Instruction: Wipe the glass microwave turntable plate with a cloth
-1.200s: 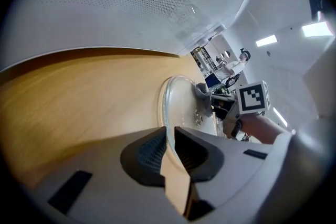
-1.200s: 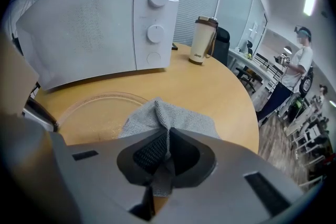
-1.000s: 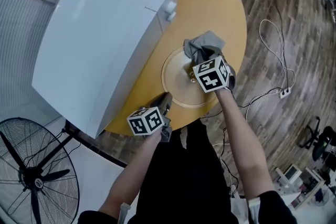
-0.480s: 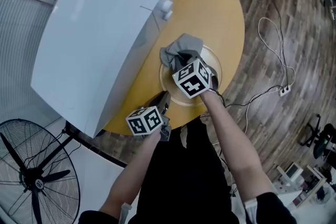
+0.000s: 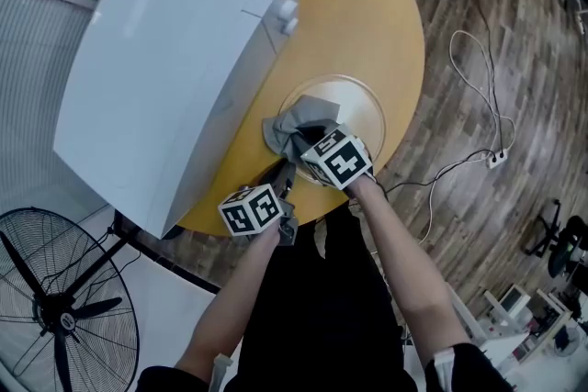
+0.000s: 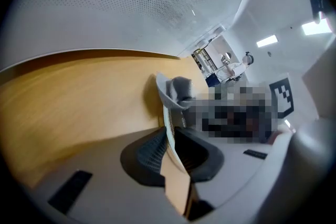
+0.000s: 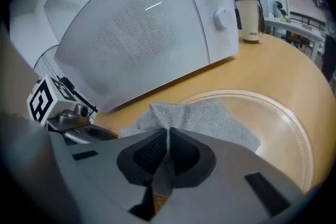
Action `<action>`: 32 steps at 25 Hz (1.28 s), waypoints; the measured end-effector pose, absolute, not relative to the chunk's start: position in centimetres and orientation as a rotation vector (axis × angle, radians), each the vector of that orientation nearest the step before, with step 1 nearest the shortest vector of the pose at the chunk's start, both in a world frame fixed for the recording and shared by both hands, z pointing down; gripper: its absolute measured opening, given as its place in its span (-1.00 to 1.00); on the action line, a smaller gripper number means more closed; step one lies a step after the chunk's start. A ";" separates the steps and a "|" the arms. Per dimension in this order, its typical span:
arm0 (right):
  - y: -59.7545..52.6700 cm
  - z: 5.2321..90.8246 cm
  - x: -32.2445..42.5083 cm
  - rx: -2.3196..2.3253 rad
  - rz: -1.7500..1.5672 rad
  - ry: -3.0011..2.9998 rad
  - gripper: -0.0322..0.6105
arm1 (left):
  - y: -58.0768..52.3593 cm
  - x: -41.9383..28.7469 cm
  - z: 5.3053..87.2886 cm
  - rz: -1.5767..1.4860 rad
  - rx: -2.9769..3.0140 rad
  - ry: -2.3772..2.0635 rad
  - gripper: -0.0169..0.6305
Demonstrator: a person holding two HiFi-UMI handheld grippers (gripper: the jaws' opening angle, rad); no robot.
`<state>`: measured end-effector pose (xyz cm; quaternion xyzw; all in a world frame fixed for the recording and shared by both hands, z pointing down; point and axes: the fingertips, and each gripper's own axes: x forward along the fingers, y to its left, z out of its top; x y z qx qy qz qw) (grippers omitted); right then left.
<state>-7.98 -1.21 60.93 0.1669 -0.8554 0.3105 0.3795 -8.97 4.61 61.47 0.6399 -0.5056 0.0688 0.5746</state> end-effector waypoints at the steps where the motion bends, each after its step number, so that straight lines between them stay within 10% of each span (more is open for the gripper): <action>1: -0.7 60.9 -7.8 0.419 0.825 -2.184 -0.82 | 4.6 -9.0 61.5 0.159 1.497 -1.187 -0.82; 32: 0.5 61.5 8.3 0.571 1.198 -2.108 -0.82 | 4.6 -9.2 61.6 0.147 1.477 -1.179 -0.83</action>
